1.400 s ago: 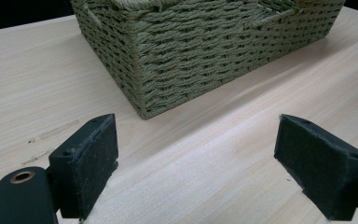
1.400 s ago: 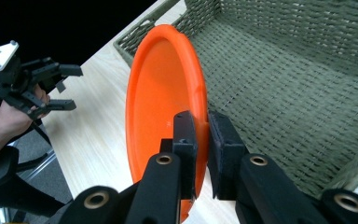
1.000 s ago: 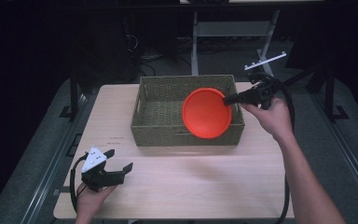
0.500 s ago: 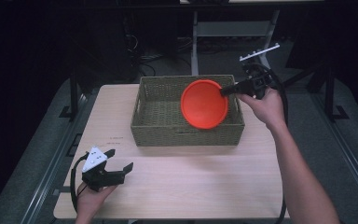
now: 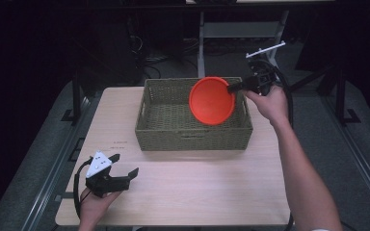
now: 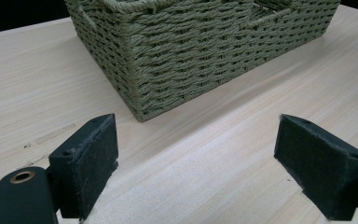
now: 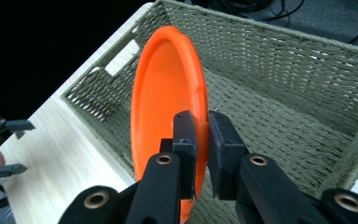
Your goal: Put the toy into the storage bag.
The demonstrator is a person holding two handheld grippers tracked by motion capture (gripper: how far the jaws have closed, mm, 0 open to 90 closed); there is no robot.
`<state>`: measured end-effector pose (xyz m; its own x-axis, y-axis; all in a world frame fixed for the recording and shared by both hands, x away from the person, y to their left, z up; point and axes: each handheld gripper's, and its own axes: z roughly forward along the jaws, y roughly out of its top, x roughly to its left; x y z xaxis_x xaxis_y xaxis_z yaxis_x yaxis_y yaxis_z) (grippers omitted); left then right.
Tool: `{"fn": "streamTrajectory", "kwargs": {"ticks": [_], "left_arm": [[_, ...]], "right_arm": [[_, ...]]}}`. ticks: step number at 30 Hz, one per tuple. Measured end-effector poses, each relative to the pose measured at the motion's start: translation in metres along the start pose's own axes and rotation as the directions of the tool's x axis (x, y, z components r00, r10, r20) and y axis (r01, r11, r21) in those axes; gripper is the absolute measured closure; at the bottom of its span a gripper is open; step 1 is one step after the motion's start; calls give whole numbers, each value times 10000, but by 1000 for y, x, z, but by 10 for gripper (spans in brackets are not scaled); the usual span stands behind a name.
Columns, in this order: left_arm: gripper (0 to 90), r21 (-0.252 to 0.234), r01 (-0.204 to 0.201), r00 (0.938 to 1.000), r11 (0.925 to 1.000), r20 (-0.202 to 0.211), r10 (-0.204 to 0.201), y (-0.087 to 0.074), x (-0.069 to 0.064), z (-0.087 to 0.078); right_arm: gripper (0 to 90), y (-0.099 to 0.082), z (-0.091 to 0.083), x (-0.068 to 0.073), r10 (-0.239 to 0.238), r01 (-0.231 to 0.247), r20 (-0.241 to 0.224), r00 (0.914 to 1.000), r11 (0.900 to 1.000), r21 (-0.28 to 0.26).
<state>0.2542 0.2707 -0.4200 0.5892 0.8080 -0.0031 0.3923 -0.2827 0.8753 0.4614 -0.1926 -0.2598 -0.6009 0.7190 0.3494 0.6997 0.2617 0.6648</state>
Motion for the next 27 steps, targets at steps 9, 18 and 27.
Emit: {"fn": "streamTrajectory", "kwargs": {"ticks": [9, 18, 27], "left_arm": [[130, -40, 21, 10000, 10000, 19, -21, 0, -1, 0], [130, -59, 4, 10000, 10000, 0, -4, 1, -1, 1], [130, -38, -44, 10000, 10000, -4, 44, 0, -1, 0]], "right_arm": [[820, 0, 11, -12, 389, -386, 228, 9990, 9992, -122], [820, -4, 33, -23, 683, -689, 540, 9962, 9976, 89], [820, -15, 65, -38, 1086, -1106, 512, 9928, 9932, 363]]}}
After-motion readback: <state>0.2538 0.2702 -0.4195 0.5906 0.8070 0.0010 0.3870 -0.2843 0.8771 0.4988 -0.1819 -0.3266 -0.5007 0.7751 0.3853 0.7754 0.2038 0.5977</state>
